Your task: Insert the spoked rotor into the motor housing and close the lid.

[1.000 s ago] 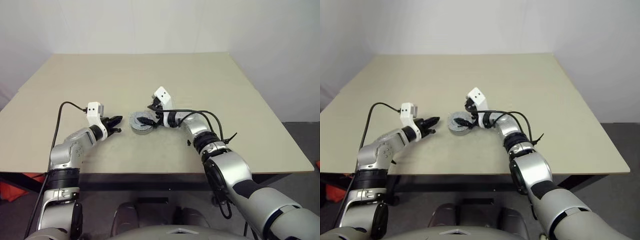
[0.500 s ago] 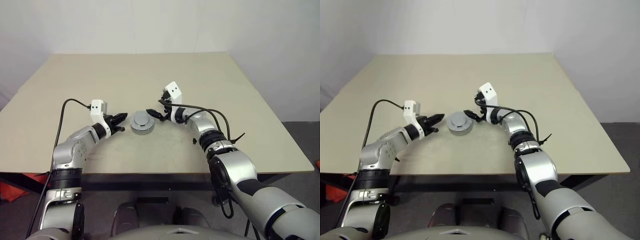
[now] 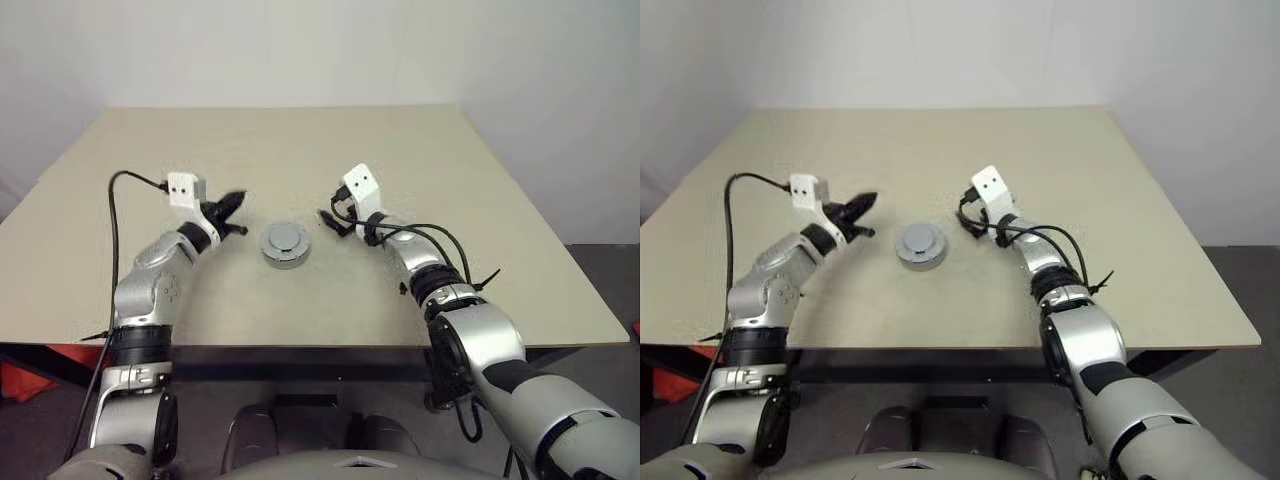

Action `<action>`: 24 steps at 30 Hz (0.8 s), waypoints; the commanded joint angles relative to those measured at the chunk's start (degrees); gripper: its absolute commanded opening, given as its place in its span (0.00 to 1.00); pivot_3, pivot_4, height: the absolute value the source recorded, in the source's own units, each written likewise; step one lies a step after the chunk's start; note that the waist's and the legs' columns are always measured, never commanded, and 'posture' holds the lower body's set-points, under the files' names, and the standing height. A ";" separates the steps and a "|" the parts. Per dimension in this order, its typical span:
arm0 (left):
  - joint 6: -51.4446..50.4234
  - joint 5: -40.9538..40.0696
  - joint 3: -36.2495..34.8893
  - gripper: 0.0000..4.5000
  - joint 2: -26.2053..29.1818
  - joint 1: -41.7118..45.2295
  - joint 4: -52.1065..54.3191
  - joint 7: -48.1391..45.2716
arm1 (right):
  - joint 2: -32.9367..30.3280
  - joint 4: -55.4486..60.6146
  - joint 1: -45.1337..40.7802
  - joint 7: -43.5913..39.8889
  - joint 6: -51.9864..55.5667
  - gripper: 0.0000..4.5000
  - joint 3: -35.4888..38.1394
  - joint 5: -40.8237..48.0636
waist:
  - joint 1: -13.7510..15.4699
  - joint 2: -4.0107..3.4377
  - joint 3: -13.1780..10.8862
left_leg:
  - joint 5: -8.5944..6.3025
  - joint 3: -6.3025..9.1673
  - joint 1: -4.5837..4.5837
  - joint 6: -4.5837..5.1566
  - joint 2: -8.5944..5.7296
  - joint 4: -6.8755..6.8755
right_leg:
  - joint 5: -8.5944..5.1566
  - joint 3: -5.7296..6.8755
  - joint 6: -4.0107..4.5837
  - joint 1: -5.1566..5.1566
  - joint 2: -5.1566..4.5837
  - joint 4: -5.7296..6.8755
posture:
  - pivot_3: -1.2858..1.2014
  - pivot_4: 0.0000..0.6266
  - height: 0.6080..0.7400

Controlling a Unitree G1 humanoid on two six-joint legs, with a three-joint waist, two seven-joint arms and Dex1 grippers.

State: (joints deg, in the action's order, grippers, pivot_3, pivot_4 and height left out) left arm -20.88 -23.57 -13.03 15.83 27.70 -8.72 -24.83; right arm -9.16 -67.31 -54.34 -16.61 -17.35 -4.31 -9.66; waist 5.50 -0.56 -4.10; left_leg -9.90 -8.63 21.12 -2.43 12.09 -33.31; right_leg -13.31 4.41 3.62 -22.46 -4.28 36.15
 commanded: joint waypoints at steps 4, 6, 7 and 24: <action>3.43 -2.87 -3.90 0.00 -3.37 1.91 -0.08 4.65 | 2.06 -1.59 -5.23 0.74 1.61 1.00 11.51 12.16 | -0.48 0.00 0.00 | -0.01 -0.03 0.18 0.01 -0.21 0.04 | -0.01 -0.07 -0.01 -0.28 0.03 0.03 | 0.52 0.00 1.00; -0.37 -8.64 -6.41 0.00 -4.47 2.23 1.23 3.95 | 3.73 -1.61 -6.69 -6.92 10.66 1.00 18.09 20.58 | -0.92 0.00 0.00 | -0.10 -0.04 0.30 0.17 -0.20 0.04 | -0.01 -0.10 0.00 -0.46 0.06 0.10 | 0.52 0.00 1.00; -3.17 -12.54 -7.69 0.00 -4.70 2.24 2.14 2.99 | 4.15 -1.06 -6.99 -11.79 15.13 1.00 19.52 23.06 | -0.98 0.00 0.00 | -0.10 -0.04 0.33 0.18 -0.20 0.02 | -0.01 -0.10 0.01 -0.50 0.06 0.15 | 0.52 0.00 1.00; 3.79 8.13 5.89 0.00 5.51 -2.29 -4.88 3.05 | 7.03 8.68 2.33 -22.99 -8.15 1.00 -5.67 2.87 | -0.08 0.06 -0.03 | -0.04 0.02 0.44 0.20 -0.10 -0.14 | -0.01 -0.03 0.02 -0.59 -0.01 0.35 | 0.52 0.00 1.00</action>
State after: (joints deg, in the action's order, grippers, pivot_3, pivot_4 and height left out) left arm -18.64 -15.97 -6.39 21.18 24.28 -14.18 -21.73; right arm -2.66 -60.72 -51.71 -39.24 -23.52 -9.60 -6.85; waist 5.42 -0.50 -4.13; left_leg -9.94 -8.62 21.56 -2.23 11.99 -33.44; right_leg -13.32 4.38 3.64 -23.05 -4.28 36.51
